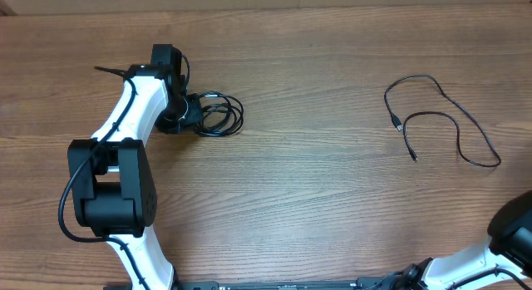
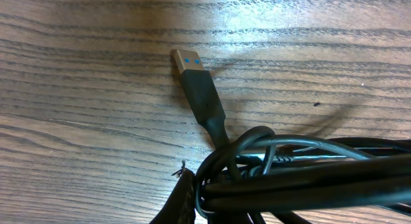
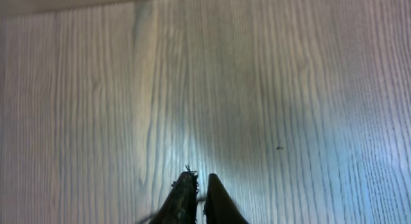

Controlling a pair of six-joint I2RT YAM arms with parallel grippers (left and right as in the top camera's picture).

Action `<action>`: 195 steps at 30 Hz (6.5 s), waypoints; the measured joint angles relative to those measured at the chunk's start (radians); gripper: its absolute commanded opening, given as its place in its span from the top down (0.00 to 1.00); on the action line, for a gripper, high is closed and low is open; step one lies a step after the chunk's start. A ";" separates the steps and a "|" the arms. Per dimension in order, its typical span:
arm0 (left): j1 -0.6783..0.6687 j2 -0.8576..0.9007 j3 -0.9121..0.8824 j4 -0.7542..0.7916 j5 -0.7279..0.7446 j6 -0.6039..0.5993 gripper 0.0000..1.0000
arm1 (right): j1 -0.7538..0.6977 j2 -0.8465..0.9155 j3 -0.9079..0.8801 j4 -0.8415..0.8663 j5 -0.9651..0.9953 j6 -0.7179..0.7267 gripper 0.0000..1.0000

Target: Untangle cables

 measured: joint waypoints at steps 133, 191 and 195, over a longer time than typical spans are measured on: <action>-0.009 0.000 0.133 -0.108 0.569 0.000 0.40 | 0.579 0.000 -0.391 0.270 -0.793 -0.452 0.00; -0.072 0.073 0.052 -0.076 0.175 -0.027 0.91 | 1.283 0.000 -0.391 0.608 -0.777 -0.448 0.57; -0.071 0.073 -0.043 0.032 0.214 -0.019 0.91 | 1.335 0.000 -0.391 0.625 -0.703 -0.449 0.56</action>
